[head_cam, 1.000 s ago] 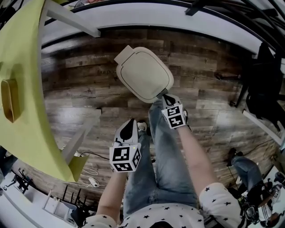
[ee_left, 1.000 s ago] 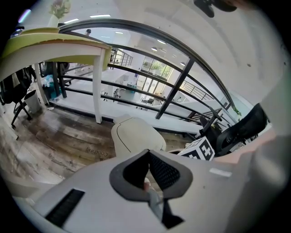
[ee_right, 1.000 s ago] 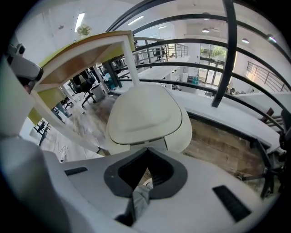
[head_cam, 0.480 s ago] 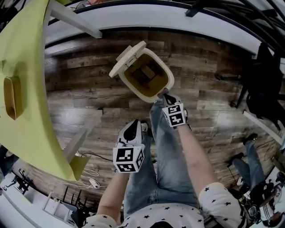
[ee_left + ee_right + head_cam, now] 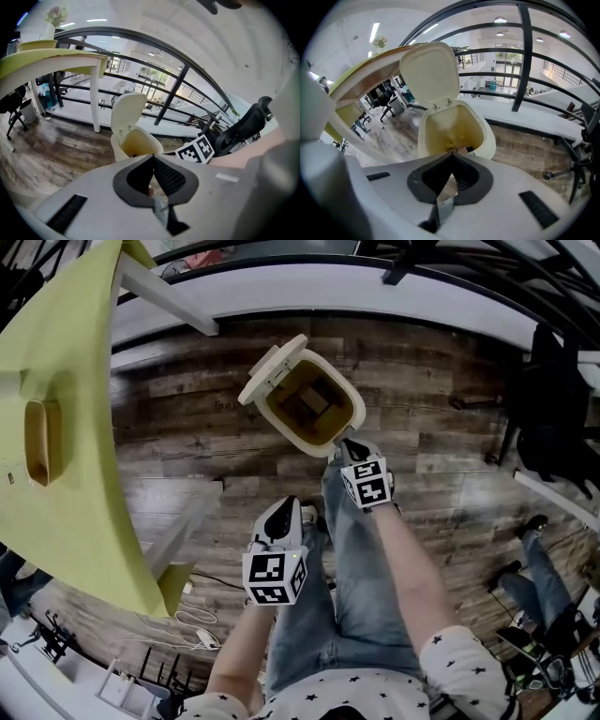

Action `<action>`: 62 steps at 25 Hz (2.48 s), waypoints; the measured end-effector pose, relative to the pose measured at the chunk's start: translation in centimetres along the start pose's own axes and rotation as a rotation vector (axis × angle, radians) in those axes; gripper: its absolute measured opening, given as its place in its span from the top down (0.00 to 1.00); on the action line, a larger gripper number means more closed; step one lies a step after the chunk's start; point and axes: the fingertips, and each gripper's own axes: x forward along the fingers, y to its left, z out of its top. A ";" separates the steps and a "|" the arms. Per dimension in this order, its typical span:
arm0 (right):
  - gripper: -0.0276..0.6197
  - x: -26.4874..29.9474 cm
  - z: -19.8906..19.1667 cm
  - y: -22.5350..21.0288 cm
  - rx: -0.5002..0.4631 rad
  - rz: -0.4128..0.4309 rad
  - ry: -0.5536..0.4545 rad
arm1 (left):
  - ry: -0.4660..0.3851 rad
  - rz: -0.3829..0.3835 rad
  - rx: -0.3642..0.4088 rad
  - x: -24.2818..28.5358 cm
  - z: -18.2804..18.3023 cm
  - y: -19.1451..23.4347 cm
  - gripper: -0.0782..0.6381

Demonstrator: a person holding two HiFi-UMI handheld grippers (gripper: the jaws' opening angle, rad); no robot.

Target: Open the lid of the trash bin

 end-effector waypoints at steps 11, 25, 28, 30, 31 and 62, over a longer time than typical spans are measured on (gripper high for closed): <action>0.97 -7.3 3.1 3.4 0.036 -0.044 -0.138 | -0.049 -0.018 0.057 -5.7 1.1 -0.7 0.88; 0.97 -19.1 5.9 10.4 -0.002 -0.057 -0.289 | -0.111 -0.044 0.094 -13.5 1.9 -2.2 0.88; 0.97 -21.9 6.6 11.9 -0.015 -0.058 -0.317 | -0.124 -0.056 0.108 -15.3 2.4 -2.8 0.88; 0.97 -23.7 6.9 12.8 -0.020 -0.058 -0.334 | -0.130 -0.063 0.122 -16.4 2.7 -3.3 0.88; 0.97 -24.5 7.0 13.2 -0.022 -0.058 -0.342 | -0.134 -0.065 0.128 -16.9 2.8 -3.5 0.88; 0.97 -44.9 10.9 19.9 -0.063 0.000 -0.597 | -0.283 -0.110 0.200 -27.3 7.4 -10.7 0.88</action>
